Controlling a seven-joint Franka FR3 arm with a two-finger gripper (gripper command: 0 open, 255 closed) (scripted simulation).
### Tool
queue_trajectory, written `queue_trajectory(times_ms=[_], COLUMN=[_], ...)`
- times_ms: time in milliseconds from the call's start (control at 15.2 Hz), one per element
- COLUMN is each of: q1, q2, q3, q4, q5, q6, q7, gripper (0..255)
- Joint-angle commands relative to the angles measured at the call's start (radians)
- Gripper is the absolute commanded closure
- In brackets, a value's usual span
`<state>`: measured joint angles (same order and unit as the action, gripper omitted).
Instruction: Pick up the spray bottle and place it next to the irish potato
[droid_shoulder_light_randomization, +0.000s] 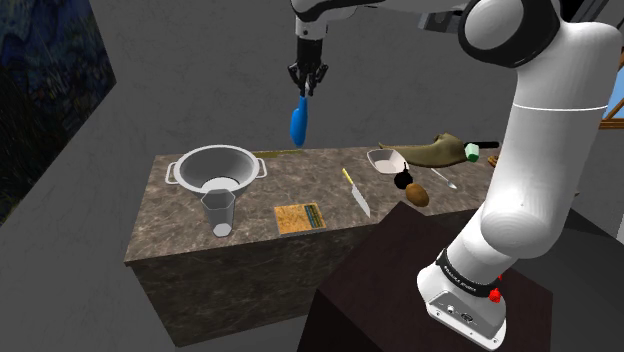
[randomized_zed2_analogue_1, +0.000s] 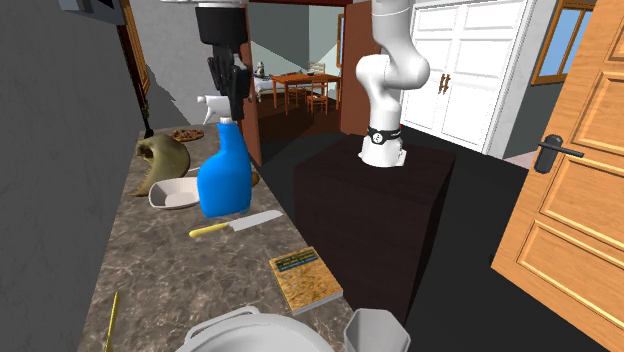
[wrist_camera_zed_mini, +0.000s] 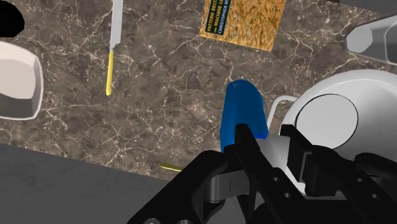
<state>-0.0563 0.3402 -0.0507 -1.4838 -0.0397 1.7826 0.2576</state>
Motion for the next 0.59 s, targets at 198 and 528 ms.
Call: queue_trajectory(times_ms=[198, 528], q1=[-0.001, -0.036], q2=[0.006, -0.059], q3=[0.000, -0.020], q4=[0.074, 0.002], q5=[0.001, 0.001], q6=[-0.068, -0.059], q7=[-0.004, -0.059], gripper=[255, 255])
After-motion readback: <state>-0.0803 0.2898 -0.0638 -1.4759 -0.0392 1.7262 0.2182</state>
